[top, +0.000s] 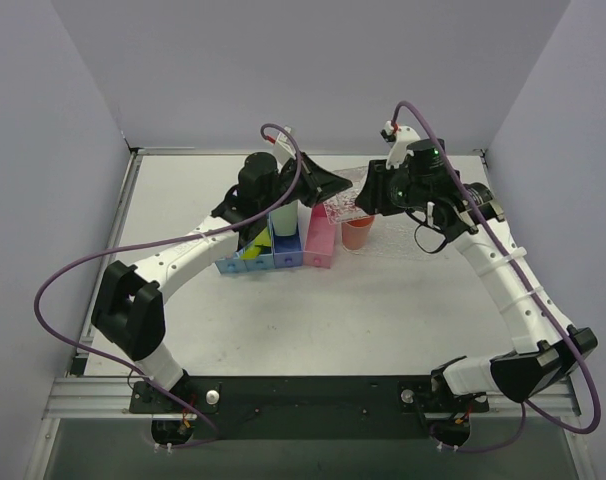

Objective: Prepare toiletry sets of a toothbrush and toothpaste on the tray

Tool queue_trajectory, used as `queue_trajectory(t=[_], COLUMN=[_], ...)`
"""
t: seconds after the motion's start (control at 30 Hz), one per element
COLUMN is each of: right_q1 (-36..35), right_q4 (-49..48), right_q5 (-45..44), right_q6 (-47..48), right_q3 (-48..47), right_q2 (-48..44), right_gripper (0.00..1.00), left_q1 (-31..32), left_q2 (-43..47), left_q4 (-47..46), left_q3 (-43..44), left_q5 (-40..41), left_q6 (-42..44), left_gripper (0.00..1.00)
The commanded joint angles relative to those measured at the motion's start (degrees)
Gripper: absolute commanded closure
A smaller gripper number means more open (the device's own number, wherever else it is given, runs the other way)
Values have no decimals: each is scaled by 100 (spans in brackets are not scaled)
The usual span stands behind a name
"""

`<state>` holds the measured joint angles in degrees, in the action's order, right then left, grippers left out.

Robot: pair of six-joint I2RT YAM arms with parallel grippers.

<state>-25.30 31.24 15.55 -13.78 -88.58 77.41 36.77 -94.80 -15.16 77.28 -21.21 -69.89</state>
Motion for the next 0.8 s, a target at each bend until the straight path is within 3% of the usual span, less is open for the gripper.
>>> queue_trajectory(t=[0.0,0.33,0.47,0.57,0.67,0.77], right_q1=[-45,-80,-151,-160,-177,-168], right_q4=[66,-294,-268,-233,-233,-242], right_q5=[-150,370,45,-192,-464,-702], right_q6=[121,-133,-160,-186,-151,-90], right_q3=[-125,-204,-213,-178,-151,-134], right_q2=[134,529,574,530,442,311], right_gripper=[67,66,78,98,100,100], left_q1=[32,67,67,67,67,67], left_q2=[111,23,15,-20,-73,-117], left_q4=[-277,-330,-339,-365,-374,-313], left_q3=[428,499,499,499,517,587], left_q5=[-58,-146,-181,-243,-295,-331], left_q6=[89,89,89,63,28,80], left_gripper=[100,100,100,100,100,89])
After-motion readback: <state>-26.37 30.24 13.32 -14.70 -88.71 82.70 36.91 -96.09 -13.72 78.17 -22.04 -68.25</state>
